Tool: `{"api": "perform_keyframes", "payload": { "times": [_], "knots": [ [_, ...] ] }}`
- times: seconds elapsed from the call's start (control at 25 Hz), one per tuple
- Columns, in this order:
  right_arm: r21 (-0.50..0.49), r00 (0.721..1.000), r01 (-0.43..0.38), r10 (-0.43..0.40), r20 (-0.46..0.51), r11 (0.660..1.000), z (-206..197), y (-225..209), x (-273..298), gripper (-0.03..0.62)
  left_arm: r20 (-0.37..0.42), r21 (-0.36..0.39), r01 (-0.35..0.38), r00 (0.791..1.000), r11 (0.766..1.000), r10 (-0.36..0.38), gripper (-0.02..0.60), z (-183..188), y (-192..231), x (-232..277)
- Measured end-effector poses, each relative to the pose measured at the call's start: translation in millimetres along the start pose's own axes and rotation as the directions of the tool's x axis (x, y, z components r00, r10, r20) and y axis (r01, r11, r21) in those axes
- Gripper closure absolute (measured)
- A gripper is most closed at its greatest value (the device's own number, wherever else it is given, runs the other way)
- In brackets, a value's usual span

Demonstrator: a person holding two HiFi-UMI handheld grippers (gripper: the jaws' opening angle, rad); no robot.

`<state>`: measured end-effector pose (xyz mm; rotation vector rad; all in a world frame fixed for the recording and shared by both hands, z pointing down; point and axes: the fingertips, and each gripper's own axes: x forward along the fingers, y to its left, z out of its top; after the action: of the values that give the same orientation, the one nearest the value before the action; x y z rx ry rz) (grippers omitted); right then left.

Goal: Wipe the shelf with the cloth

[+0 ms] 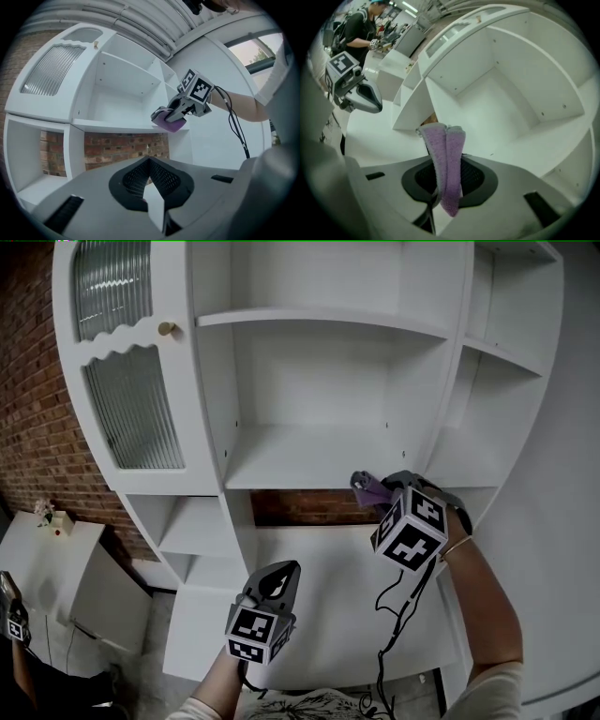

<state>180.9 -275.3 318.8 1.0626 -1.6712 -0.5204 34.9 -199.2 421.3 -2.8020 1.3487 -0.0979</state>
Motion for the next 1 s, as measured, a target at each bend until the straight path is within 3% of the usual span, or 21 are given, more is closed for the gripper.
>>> {"api": "perform_keyframes", "payload": {
  "times": [0.08,0.16,0.28,0.4,0.56,0.64,0.8,1.0],
  "knots": [
    [0.131,0.994,0.014,-0.028,0.106,0.991,-0.2,5.3,-1.5,0.508,-0.006,-0.004,-0.006,1.0,1.0,0.006,0.568,-1.6,3.8,-2.8],
    [0.275,0.975,-0.003,-0.059,0.216,0.961,-4.5,16.4,-2.9,0.51,-0.004,-0.004,-0.011,1.0,1.0,0.011,0.568,-2.5,6.8,-6.4],
    [0.452,0.933,-0.067,-0.105,0.345,0.889,-16.8,37.5,-1.2,0.51,0.023,-0.006,-0.027,0.999,1.0,0.027,0.568,-0.9,14.1,-11.1],
    [0.558,0.887,-0.156,-0.133,0.442,0.815,-27.1,58.8,2.9,0.51,0.04,-0.02,-0.046,0.998,0.999,0.046,0.568,-1.5,22.6,-13.8],
    [0.635,0.848,-0.224,-0.173,0.501,0.739,-36.6,93.2,9.0,0.511,0.063,-0.036,-0.048,0.997,0.998,0.051,0.568,-0.7,26.5,-15.4],
    [0.652,0.832,-0.243,-0.191,0.521,0.718,-37.1,111.2,11.2,0.513,0.071,-0.037,-0.044,0.996,0.998,0.047,0.568,-3.0,26.5,-15.2],
    [0.622,0.803,-0.301,-0.16,0.574,0.723,-30.0,143.0,12.5,0.516,0.06,-0.031,-0.031,0.998,0.999,0.032,0.568,-9.6,21.8,-13.9],
    [0.633,0.793,-0.312,-0.173,0.584,0.709,-19.6,152.1,9.2,0.519,0.053,-0.02,-0.03,0.998,0.999,0.031,0.568,-9.1,21.8,-14.7]
  ]
}}
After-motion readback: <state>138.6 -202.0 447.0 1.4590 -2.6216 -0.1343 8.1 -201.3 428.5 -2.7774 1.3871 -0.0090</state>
